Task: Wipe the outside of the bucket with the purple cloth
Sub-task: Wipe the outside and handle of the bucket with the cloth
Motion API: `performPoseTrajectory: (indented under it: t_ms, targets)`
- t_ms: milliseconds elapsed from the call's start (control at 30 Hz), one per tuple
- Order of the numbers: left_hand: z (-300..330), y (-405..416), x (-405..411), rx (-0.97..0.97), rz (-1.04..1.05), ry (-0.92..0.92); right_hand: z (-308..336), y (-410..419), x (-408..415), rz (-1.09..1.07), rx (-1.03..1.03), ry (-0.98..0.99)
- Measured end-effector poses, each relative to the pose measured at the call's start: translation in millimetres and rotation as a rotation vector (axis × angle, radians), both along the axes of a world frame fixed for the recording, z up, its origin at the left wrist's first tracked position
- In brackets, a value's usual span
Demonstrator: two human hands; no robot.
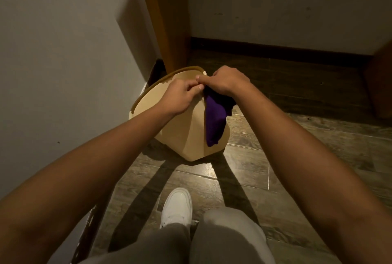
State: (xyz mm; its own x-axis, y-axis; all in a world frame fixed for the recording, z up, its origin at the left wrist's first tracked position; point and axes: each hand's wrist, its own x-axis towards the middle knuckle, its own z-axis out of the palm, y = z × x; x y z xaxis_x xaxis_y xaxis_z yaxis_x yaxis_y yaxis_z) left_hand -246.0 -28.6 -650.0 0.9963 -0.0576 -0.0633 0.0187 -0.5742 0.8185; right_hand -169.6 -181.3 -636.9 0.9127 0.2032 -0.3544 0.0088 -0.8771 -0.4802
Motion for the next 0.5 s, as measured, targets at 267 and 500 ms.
performPoseTrajectory:
  t_ms: [267,500]
  targets:
    - [6.7,75.8,-13.9,0.267,0.303,-0.074,1.2,-2.1,0.4,-0.012,-0.031,0.0]
    - [-26.9,139.7,-46.5,0.043,0.515,0.548,-2.9,-9.1,-0.7,-0.041,0.011,0.029]
